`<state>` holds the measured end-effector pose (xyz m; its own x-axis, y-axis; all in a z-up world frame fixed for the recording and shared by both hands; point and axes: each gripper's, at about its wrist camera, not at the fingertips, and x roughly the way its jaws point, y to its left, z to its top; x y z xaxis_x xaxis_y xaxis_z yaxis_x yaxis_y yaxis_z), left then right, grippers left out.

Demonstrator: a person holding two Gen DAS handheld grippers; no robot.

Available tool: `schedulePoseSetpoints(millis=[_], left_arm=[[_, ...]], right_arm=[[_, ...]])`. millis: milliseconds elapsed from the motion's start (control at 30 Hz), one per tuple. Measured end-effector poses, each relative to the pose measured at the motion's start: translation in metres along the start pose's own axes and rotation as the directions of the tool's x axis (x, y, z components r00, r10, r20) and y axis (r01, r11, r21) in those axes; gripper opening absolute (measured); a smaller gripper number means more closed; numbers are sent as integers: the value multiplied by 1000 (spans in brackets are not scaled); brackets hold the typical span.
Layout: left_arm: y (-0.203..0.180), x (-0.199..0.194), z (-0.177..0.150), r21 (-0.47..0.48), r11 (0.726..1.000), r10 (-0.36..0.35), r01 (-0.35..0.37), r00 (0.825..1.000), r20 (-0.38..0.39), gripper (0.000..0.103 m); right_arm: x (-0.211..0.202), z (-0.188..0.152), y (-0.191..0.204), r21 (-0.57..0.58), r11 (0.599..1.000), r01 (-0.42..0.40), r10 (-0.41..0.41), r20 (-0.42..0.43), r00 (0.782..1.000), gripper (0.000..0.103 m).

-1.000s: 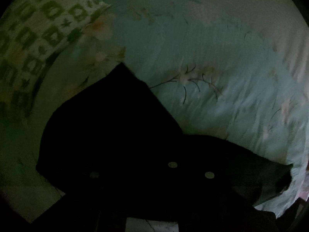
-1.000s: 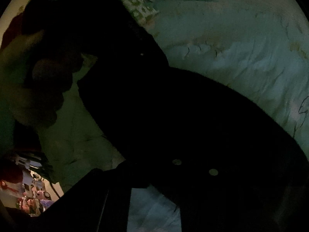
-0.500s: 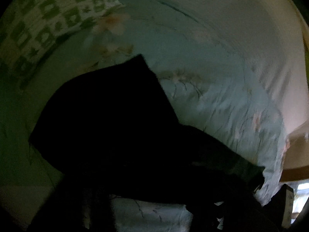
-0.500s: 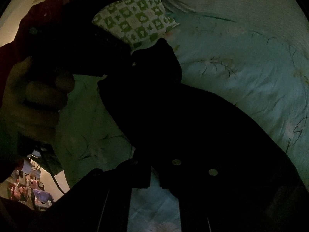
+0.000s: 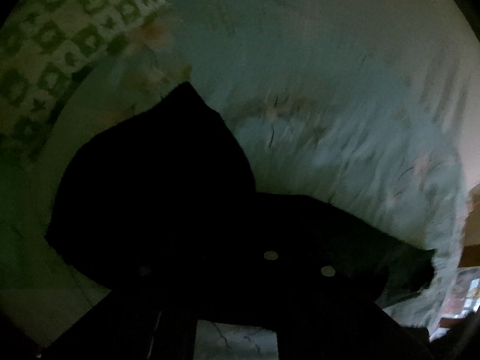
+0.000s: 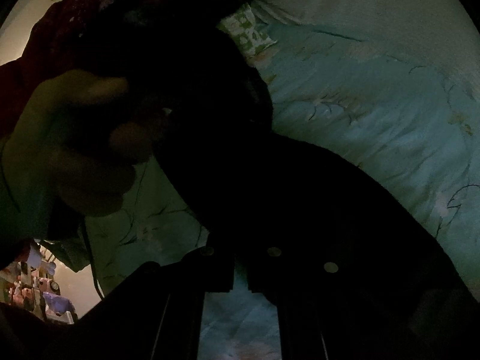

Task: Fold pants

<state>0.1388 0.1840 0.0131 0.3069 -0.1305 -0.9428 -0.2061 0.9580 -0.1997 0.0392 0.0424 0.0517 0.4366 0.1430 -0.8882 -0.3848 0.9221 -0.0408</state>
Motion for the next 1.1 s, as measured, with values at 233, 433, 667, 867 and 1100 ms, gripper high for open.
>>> schedulePoseSetpoints(millis=[233,433,667,867,1100], left_arm=[[54,-57,-44,-93,977,-167,191,962,217,4],[87,-36,-71,-184,956,-187,228,958,218,4],[109,-18,-89,-237,941,-191,242,957,219,4],[128,-4,-100,-269,939,-165,216,966,198,5],[138,-1,-105,-285,940,-143,187,975,168,11]], right_arm=[[-4,4,9,-33,999,-2,3,11,1000,6],[18,1,9,-51,999,-10,8,-50,999,6],[35,-3,10,-66,998,15,-23,-118,993,6],[47,-6,9,-63,998,16,-25,-155,988,6],[57,-9,6,-31,999,11,-17,-193,981,10]])
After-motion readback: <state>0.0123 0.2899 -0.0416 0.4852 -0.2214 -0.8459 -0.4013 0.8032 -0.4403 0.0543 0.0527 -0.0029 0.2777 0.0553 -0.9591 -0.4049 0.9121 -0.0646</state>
